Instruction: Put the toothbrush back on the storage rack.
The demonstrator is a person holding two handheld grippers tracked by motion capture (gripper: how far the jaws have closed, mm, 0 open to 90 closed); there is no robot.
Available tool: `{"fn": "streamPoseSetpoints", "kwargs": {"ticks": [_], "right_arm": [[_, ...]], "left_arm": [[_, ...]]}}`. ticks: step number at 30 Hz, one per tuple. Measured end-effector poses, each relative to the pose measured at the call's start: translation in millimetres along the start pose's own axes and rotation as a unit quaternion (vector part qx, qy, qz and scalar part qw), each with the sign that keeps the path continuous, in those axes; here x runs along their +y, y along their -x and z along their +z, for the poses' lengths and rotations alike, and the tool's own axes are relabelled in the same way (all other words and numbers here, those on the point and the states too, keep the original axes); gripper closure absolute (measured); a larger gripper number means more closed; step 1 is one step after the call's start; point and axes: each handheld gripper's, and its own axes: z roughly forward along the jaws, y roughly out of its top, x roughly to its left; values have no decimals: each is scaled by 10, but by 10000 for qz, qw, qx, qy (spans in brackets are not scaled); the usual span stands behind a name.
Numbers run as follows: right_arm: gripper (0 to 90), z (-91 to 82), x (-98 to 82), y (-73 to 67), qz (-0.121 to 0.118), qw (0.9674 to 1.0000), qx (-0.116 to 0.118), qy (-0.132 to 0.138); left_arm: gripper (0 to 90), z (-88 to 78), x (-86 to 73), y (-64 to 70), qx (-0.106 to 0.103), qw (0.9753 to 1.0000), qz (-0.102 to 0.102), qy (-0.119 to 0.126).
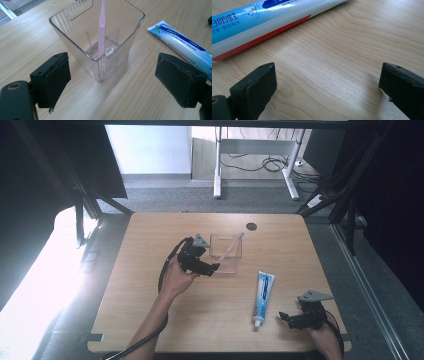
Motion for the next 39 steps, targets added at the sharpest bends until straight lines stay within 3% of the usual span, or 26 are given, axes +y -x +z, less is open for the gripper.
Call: {"fn": "streamPoseSetpoints", "kwargs": {"ticks": [11,20,33,39], "right_arm": [[18,-1,0,-5,26,10000,5,5],[6,1,2,-6,22,10000,17,15],[0,4,7,-17,29,10000,9,39],[0,6,10,-26,22,10000,22,49]], "left_arm": [[128,-28,-199,81,-67,10000,-30,34],[128,-70,-372,134,5,9999,107,-10],[128,-176,-641,206,-31,9999,-16,134],[128,-183,-785,242,-24,9999,-41,90]]}}
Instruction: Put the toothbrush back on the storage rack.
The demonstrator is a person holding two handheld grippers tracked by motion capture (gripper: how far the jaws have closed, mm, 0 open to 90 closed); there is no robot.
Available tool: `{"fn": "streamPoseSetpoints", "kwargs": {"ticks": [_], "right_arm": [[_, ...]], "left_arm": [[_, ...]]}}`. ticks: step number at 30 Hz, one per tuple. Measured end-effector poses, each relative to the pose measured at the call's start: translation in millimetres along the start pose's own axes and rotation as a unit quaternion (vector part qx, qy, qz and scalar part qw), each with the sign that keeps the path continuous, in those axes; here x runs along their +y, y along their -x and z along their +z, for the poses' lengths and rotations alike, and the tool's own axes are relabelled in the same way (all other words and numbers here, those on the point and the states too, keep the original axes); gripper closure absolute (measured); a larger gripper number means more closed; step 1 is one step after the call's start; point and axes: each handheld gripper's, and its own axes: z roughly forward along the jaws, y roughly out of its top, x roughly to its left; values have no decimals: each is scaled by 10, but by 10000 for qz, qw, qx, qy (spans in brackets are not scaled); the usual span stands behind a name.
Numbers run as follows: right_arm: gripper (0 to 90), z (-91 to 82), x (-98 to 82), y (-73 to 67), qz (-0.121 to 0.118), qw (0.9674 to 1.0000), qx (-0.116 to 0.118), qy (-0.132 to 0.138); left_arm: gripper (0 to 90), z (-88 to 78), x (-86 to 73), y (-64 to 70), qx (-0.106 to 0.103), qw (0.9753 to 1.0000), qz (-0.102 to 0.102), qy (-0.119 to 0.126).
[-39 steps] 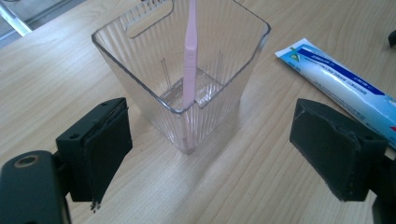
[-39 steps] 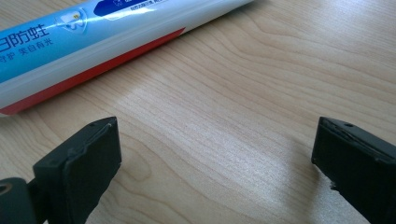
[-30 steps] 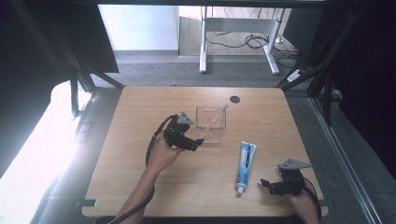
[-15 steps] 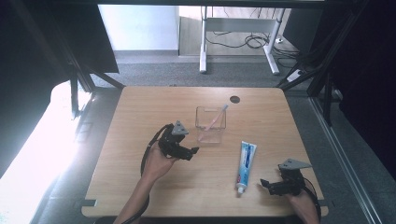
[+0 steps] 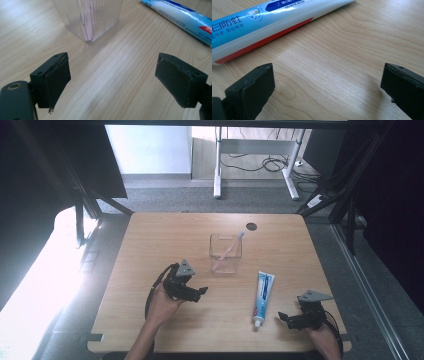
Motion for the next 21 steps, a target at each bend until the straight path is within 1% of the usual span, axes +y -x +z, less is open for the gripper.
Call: {"fn": "streamPoseSetpoints", "kwargs": {"ticks": [6,12,17,21], "right_arm": [[0,2,2,-5,-21,10000,1,4],[0,4,4,-18,-40,10000,10,-6],[0,4,9,-30,-64,10000,0,-5],[0,6,12,-40,-84,10000,4,-9]], "left_arm": [[128,-29,-141,37,-6,10000,-42,-9],[128,-73,-275,81,-3,9999,-96,54],[129,-80,-407,135,13,9999,-125,11],[128,-78,-480,186,-36,9999,-137,-23]]}}
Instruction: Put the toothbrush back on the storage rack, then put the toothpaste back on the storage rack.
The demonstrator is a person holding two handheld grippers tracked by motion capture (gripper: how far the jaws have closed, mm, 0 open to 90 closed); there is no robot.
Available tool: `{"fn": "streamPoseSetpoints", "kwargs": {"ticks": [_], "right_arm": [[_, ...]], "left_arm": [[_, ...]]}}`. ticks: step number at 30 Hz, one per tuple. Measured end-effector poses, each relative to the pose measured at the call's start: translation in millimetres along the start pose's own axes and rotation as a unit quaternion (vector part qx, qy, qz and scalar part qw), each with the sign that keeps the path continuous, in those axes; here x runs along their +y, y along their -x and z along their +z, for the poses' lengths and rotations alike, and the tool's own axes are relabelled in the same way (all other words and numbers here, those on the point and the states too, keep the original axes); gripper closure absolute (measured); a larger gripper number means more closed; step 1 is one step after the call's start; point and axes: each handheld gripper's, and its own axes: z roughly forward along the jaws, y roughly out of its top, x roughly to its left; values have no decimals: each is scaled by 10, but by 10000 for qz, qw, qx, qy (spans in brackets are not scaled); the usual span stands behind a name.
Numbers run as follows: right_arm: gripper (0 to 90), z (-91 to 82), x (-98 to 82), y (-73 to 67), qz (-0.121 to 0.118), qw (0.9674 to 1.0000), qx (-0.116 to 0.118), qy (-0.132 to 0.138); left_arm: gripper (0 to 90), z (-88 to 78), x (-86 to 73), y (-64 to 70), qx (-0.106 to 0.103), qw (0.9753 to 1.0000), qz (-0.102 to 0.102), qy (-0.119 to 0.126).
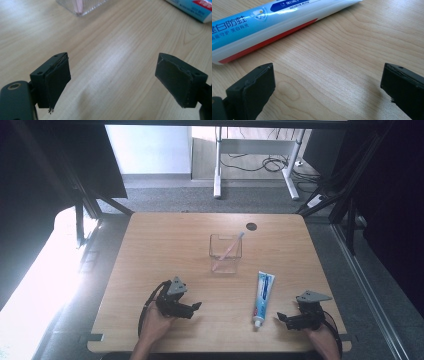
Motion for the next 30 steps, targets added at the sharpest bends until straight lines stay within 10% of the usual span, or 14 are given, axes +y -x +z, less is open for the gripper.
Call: {"fn": "streamPoseSetpoints", "kwargs": {"ticks": [12,30], "right_arm": [[16,-2,1,-17,-91,10000,30,20],[55,-95,102,-45,-92,9998,166,52]], "left_arm": [[128,120,-215,131,30,9993,77,-377],[132,47,-258,83,-136,9999,-60,-79]]}}
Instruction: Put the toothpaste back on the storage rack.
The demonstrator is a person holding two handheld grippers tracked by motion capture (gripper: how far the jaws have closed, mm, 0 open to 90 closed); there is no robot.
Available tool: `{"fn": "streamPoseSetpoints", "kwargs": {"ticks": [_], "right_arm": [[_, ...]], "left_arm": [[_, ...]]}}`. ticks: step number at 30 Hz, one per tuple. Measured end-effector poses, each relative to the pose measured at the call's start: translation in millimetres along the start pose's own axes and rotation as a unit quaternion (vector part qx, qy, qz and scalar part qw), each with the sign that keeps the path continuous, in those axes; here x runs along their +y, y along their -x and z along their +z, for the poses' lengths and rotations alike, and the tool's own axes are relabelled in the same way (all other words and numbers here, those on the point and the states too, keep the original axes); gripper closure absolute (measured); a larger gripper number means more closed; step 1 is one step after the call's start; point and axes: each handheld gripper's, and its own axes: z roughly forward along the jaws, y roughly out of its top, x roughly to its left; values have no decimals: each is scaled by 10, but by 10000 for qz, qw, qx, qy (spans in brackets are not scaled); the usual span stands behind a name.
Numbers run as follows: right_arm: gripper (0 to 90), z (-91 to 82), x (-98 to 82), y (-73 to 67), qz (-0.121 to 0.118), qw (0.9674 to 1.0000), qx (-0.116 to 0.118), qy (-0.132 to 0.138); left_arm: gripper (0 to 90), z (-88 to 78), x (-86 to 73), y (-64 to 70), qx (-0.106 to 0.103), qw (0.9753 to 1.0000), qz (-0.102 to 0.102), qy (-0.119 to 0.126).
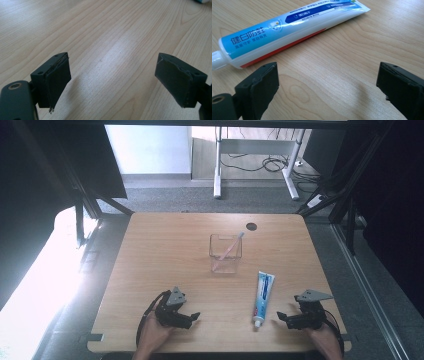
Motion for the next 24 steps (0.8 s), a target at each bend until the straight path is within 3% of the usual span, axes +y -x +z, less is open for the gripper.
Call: {"fn": "streamPoseSetpoints", "kwargs": {"ticks": [9,12,17,18,20,24], "right_arm": [[105,-41,73,-17,-39,9998,110,-149],[117,-44,101,-14,119,9993,288,-203],[158,-41,137,-38,313,9984,388,-275],[167,-40,146,-31,382,9976,503,-275],[218,-39,167,-44,468,9967,580,-320],[342,-37,203,-75,378,9973,560,-295]], "left_arm": [[131,-24,-9,-17,30,10000,-67,23],[131,-31,-9,-17,26,10000,-61,19],[131,-30,-14,-22,0,10000,-80,16],[131,-29,-14,-22,-10,10000,-96,23],[130,-28,-13,-20,-21,9999,-116,39],[131,-31,-10,-16,-3,9999,-96,35]]}}
